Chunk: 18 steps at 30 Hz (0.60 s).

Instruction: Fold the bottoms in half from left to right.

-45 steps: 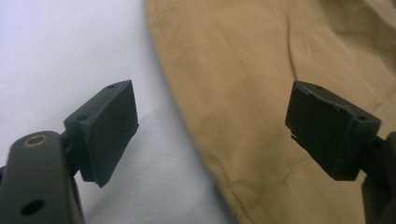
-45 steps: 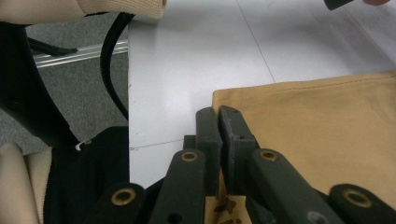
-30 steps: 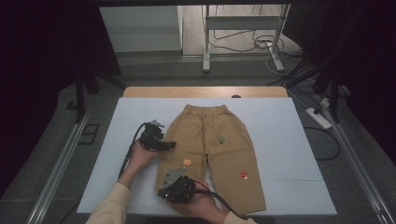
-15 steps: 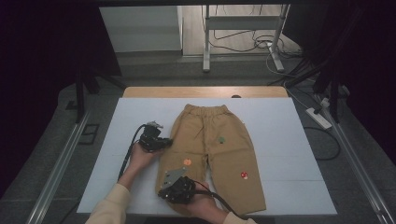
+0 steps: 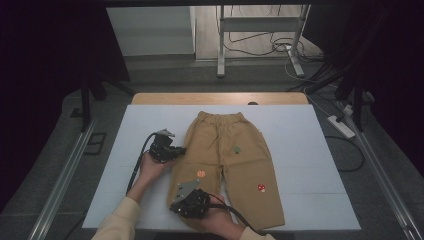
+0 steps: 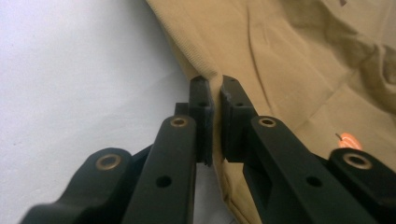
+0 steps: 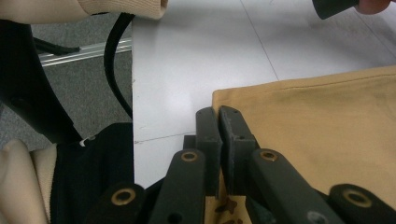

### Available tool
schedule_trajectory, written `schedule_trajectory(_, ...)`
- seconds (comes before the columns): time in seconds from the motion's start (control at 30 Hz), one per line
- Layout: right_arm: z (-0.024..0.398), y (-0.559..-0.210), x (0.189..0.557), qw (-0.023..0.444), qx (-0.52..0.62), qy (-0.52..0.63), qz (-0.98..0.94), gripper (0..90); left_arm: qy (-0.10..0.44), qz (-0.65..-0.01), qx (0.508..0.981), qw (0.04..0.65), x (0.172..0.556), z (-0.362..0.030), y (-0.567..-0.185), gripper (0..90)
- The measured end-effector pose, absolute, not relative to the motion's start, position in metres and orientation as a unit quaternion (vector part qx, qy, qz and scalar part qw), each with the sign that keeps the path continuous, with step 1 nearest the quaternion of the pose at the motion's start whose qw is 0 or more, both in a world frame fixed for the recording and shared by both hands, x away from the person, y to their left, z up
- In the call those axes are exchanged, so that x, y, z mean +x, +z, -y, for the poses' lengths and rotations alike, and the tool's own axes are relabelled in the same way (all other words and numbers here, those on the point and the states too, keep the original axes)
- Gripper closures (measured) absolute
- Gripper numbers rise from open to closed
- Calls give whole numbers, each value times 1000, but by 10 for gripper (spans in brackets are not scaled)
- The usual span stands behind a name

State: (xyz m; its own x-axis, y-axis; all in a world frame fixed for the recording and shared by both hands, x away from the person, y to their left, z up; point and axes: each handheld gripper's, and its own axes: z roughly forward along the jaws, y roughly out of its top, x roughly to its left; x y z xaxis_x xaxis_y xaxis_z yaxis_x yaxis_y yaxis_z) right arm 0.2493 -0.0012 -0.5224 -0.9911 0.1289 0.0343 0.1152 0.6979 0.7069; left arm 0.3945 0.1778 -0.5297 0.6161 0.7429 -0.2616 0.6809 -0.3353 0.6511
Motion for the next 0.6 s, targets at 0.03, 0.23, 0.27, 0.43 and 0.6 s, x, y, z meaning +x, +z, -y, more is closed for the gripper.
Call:
schedule_trajectory(0.03,1,-522,249,9,66,385,-921,863,42,-436,815,379,394,-178,-529,841)
schedule_trajectory(0.23,3,-517,247,15,63,391,-918,864,43,-431,809,396,392,-177,-521,842)
schedule_trajectory(0.27,4,-516,247,15,62,390,-918,863,43,-429,810,397,391,-177,-520,842)
schedule_trajectory(0.43,5,-514,246,15,63,392,-917,863,45,-425,810,402,390,-175,-516,842)
schedule_trajectory(0.6,7,-513,246,13,64,392,-918,864,46,-422,810,404,390,-174,-514,842)
